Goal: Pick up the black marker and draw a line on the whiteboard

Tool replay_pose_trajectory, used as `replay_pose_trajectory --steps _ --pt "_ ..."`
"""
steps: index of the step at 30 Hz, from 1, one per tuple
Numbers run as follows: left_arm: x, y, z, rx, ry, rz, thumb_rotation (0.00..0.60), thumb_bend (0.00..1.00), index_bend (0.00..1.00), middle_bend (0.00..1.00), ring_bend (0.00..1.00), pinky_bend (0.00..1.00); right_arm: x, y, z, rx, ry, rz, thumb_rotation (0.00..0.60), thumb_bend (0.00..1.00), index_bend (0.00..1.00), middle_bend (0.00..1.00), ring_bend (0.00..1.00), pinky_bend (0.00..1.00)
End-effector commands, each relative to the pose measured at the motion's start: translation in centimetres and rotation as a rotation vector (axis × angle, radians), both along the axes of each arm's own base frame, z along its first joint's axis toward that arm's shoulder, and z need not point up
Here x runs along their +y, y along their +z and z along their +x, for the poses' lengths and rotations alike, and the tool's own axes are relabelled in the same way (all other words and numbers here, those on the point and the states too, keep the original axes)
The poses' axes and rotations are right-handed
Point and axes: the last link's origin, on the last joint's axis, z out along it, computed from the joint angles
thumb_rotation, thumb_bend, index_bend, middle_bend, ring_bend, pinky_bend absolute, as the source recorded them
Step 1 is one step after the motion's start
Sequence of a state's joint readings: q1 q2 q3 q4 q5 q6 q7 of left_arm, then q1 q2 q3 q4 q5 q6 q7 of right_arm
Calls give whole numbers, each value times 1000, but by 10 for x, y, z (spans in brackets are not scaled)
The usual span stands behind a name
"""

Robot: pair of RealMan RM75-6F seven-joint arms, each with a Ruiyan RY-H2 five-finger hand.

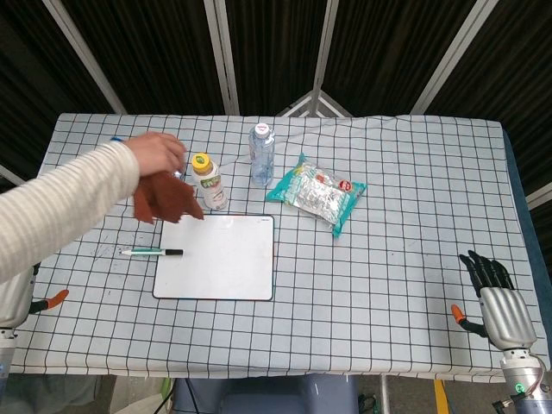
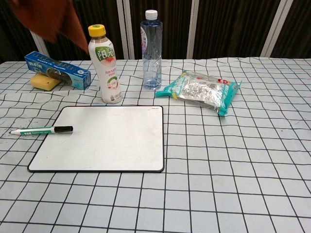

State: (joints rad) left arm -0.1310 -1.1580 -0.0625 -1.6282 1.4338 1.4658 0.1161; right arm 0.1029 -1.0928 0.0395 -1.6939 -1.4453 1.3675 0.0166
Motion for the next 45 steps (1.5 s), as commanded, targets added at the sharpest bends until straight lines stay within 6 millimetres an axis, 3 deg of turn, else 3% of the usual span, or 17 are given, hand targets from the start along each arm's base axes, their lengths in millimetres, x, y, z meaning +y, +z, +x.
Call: replay_pose_trajectory --steps 1,13,18,22,27,36,45 --pt "0 0 0 -1 -1 -1 600 134 0 0 0 0 0 0 1 -2 9 -6 600 350 0 0 0 0" --pt "1 -3 0 1 5 -26 600 134 0 0 0 0 0 0 3 -3 87 -56 600 350 0 0 0 0" --pt "16 -9 -1 19 39 -65 600 134 9 0 0 0 -1 0 3 -8 77 -51 600 351 0 0 0 0" --pt "38 -17 4 29 63 -85 600 149 167 0 0 0 0 0 3 -11 77 -48 600 351 0 0 0 0" --pt "75 -42 16 31 94 -123 600 268 367 11 0 0 -1 0 3 -16 70 -40 600 350 0 0 0 0" --pt "112 -97 41 57 111 -192 600 329 422 22 0 0 -2 0 2 -27 63 -35 600 350 0 0 0 0" --pt "122 -134 49 106 153 -239 600 364 448 21 0 0 -1 0 3 -37 62 -27 600 350 0 0 0 0"
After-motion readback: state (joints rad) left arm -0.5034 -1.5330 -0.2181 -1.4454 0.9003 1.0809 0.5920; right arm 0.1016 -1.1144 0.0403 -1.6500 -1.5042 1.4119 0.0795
